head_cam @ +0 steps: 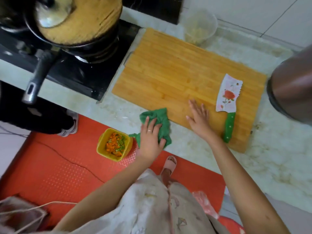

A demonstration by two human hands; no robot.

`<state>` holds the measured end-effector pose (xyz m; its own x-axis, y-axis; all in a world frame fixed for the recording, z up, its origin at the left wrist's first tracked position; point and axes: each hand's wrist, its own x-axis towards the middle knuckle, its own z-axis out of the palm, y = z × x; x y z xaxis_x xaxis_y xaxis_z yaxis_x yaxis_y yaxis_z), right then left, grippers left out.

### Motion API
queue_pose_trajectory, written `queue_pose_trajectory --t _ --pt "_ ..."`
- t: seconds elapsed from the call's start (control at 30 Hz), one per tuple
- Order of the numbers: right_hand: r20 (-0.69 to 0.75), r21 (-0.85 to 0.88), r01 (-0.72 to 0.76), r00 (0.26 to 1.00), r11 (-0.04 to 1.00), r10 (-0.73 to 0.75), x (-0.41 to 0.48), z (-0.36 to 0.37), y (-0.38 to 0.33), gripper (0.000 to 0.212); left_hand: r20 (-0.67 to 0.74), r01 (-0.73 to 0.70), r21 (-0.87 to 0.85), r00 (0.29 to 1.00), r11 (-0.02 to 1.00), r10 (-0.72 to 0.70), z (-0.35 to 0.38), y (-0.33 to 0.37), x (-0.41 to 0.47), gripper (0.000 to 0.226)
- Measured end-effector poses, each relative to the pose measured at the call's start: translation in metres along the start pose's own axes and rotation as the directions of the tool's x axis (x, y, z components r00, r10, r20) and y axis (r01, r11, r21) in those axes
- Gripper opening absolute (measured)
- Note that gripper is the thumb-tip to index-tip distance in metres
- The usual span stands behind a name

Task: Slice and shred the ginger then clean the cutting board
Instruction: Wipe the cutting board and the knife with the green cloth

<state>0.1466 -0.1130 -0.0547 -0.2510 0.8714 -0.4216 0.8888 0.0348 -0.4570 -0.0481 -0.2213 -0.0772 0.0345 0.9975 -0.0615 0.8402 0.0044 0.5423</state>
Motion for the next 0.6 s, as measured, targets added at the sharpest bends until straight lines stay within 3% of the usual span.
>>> queue_pose_trajectory --t 0.13,0.2,0.3,0.37,0.43,0.5,0.6 --pt "-0.042 0.018 -0.003 0.999 1.0 0.004 -0.002 0.001 0.001 0.061 0.177 -0.319 -0.008 0.932 0.948 0.315 0.015 0.017 0.0 0.049" --pt "-0.091 0.047 -0.007 0.996 0.999 0.011 -0.002 0.004 0.0 0.059 0.148 -0.348 0.025 0.928 0.937 0.341 -0.007 -0.002 0.0 0.044" --pt "-0.133 0.147 -0.001 0.991 0.989 0.021 -0.001 0.007 -0.001 0.056 -0.074 -0.014 0.096 0.997 0.995 0.021 -0.063 -0.067 0.004 0.043" --pt "-0.154 0.153 0.003 0.988 0.988 0.021 -0.001 0.011 0.0 0.056 -0.184 0.225 0.131 0.963 0.966 -0.199 -0.093 -0.116 0.011 0.047" --pt "-0.138 0.168 -0.004 0.99 0.986 0.027 0.001 0.011 0.0 0.056 -0.247 0.344 0.107 0.918 0.933 -0.31 -0.099 -0.136 0.019 0.055" --pt "-0.107 0.344 -0.03 0.992 0.938 0.071 -0.004 0.006 -0.004 0.053 -0.25 0.382 0.062 0.9 0.922 -0.356 -0.081 -0.116 0.019 0.057" --pt "-0.211 0.63 0.059 0.973 0.775 0.098 -0.018 -0.004 -0.009 0.047 -0.199 0.229 0.037 0.956 0.973 -0.218 -0.037 -0.057 0.002 0.054"
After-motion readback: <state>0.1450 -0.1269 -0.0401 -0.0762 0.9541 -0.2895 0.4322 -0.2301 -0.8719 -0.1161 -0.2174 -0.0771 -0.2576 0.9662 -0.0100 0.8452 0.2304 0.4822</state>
